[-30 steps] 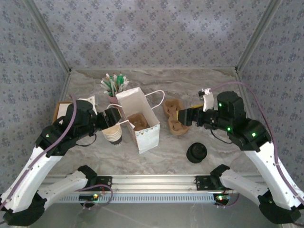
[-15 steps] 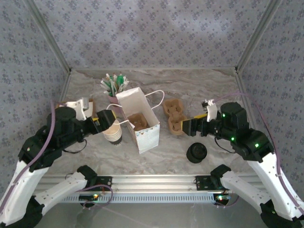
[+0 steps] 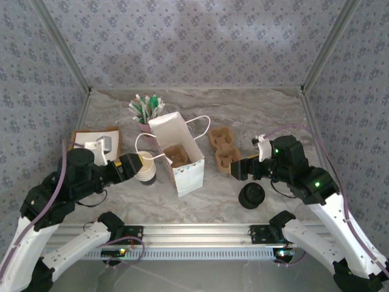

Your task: Pack the takeout coffee

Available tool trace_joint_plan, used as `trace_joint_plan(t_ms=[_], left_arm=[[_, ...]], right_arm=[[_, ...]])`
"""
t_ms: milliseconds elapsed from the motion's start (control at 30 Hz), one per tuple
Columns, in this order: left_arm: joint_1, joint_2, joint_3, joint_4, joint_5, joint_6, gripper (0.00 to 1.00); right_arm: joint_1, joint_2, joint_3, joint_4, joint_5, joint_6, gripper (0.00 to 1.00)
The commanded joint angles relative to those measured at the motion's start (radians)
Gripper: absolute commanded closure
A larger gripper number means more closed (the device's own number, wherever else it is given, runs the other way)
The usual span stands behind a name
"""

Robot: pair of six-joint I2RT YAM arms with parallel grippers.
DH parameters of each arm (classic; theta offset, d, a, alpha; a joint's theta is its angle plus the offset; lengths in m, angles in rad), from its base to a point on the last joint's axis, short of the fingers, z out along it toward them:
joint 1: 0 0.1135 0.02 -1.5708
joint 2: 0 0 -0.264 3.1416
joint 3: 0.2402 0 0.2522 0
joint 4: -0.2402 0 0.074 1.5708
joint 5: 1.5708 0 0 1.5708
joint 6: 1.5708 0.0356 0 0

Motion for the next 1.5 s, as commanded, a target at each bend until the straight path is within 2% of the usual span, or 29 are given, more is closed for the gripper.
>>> trace_joint_plan(t_ms=[0,67,167,333,533,667,800,1067,1233,1467], left_arm=[[0.0,-0.001,-0.027,-0.003,0.073,-0.014,0.25],[-0.009,-0.036,-0.051,0.009,0.066,-0.032,0.37],[-0.01,-0.097,-0.096,0.008,0.063,-0.059,0.45],[-0.01,-0.155,-0.212,0.018,0.077,-0.08,0.5],[-0.015,-0.144,-0.308,0.057,0.115,-0.078,0.56],[-0.041,-0.149,-0.356,0.09,0.101,-0.09,0.58],[-0.125,-0.165,-0.419,0.16,0.032,-0.123,0.61],[-0.374,-0.098,-0.472,0.232,-0.21,-0.199,0.62],[-0.42,-0.011,-0.442,0.243,-0.273,-0.185,0.63],[-0.446,-0.002,-0.439,0.257,-0.339,-0.183,0.63]], right_arm=[[-0.005,0.013,-0.02,0.025,-0.006,-0.014,0.12],[-0.006,0.025,-0.033,0.031,-0.009,-0.005,0.12],[-0.005,0.043,-0.041,0.021,0.011,0.005,0.13],[-0.007,0.086,-0.041,-0.004,0.041,0.021,0.15],[-0.013,0.19,-0.015,0.013,0.094,0.023,0.15],[-0.01,0.252,0.015,0.034,0.112,0.023,0.15],[0.0,0.302,0.022,0.061,0.091,0.031,0.15],[0.011,0.348,-0.019,0.095,0.087,0.034,0.15],[0.013,0.34,-0.041,0.092,0.113,0.032,0.14],[0.014,0.317,-0.06,0.084,0.116,0.037,0.14]])
